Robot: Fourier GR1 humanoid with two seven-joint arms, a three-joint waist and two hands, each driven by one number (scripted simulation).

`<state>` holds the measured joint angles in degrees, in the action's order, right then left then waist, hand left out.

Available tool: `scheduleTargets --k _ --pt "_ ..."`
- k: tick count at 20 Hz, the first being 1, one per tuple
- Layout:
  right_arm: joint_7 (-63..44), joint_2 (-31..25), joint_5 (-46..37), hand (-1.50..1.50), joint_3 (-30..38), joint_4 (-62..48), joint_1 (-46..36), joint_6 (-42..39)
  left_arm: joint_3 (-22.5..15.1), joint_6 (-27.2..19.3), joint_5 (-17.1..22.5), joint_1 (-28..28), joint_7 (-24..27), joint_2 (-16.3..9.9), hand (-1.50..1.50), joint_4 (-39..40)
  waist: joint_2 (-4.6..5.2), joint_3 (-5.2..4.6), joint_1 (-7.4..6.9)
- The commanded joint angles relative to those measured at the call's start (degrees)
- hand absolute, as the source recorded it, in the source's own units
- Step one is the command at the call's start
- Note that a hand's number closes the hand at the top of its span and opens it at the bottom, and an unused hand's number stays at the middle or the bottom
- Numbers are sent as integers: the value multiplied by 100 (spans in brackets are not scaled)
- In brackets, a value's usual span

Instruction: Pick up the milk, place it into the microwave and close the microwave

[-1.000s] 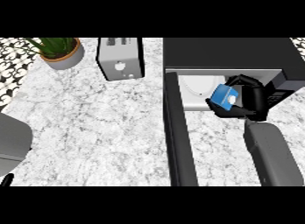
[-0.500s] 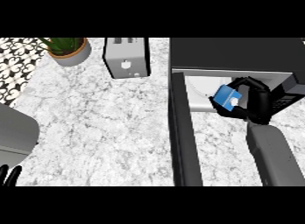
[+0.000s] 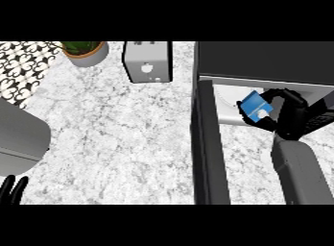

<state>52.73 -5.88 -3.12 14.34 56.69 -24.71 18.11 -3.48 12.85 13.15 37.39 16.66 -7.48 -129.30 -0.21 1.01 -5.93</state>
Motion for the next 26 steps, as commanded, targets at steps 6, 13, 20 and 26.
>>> scheduleTargets --k 6,13,20,26 --pt "-661 -468 -1050 -150 27 -821 -617 1237 -96 -43 -284 -258 -106 -68 -150 -25 389 -114 -493" --pt "-780 -64 -1074 -150 -44 -840 -382 965 -280 4 -382 -412 -185 -72 -150 142 433 -101 -650" --pt "-916 12 -1011 -150 -115 -1122 -575 642 -328 4 -488 -609 -274 -118 -150 187 397 -91 -657" --pt "-2114 -322 -1118 -150 11 -2271 -1877 521 -545 -124 -692 -843 -426 -10 -150 180 381 -77 -484"
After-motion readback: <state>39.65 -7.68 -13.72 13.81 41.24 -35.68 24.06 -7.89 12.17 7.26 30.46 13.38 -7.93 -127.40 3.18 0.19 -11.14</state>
